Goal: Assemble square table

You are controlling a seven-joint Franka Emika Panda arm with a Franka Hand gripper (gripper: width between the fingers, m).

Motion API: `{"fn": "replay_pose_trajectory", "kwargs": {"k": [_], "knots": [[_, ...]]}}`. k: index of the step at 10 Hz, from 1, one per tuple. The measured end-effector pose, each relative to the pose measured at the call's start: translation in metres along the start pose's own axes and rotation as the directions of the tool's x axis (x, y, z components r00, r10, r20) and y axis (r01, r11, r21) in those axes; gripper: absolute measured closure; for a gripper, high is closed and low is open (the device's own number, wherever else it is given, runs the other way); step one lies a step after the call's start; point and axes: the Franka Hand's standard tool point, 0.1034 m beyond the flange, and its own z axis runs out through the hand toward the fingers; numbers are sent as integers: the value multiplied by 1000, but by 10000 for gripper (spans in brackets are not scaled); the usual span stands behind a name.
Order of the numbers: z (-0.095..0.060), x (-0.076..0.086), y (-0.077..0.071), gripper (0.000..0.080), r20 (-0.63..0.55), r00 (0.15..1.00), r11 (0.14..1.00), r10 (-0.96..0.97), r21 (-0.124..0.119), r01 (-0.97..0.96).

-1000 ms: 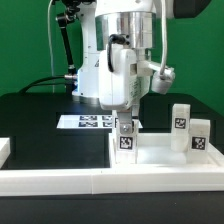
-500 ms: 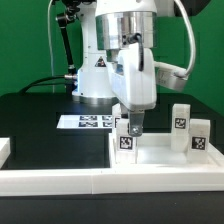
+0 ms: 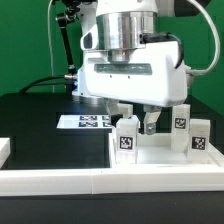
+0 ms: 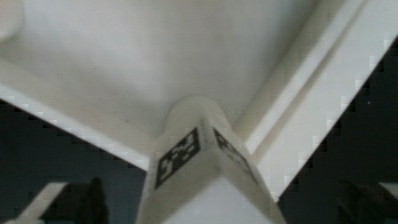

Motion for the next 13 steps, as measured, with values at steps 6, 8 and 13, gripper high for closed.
{"fn": "replay_pose_trajectory", "kwargs": {"k": [6,8,13], "knots": [[2,-3,1,150,5,870,870,-493,-12,493],[3,0,3,150,6,798,798,-603,-14,603],[3,0,4,512,6,811,811,-585,-15,585]]}}
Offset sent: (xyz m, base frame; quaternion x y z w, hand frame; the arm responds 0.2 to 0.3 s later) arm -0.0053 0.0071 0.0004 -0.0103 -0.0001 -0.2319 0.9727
